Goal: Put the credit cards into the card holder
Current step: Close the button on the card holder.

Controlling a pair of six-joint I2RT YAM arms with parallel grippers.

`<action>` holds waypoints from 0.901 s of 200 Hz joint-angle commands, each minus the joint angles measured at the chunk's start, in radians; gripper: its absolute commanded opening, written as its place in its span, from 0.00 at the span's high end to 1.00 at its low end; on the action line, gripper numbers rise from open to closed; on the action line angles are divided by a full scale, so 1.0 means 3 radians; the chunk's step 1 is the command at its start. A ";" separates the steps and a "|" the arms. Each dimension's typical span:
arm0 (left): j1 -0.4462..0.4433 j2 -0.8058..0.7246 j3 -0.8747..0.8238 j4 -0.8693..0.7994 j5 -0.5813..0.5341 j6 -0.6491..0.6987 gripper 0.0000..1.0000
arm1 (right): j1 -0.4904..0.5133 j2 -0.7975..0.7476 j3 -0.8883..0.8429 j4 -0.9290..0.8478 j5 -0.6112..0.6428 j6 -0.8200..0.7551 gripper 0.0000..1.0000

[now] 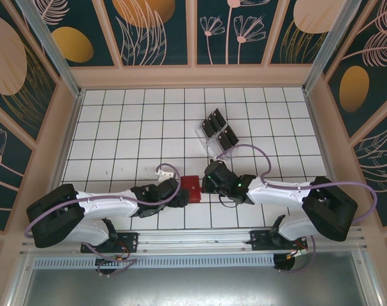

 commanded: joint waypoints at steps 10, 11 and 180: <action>0.0038 0.0117 -0.0125 -0.0095 0.0000 -0.0023 0.02 | -0.0020 -0.0071 -0.0007 0.0148 -0.0076 0.0000 1.00; 0.0038 0.0116 -0.0125 -0.0095 0.0000 -0.0023 0.01 | -0.0020 -0.0073 -0.0006 0.0150 -0.0077 0.0001 1.00; 0.0037 0.0113 -0.0156 -0.0064 0.0016 0.0013 0.02 | 0.0072 0.0411 0.0244 0.0533 -0.0361 0.0031 1.00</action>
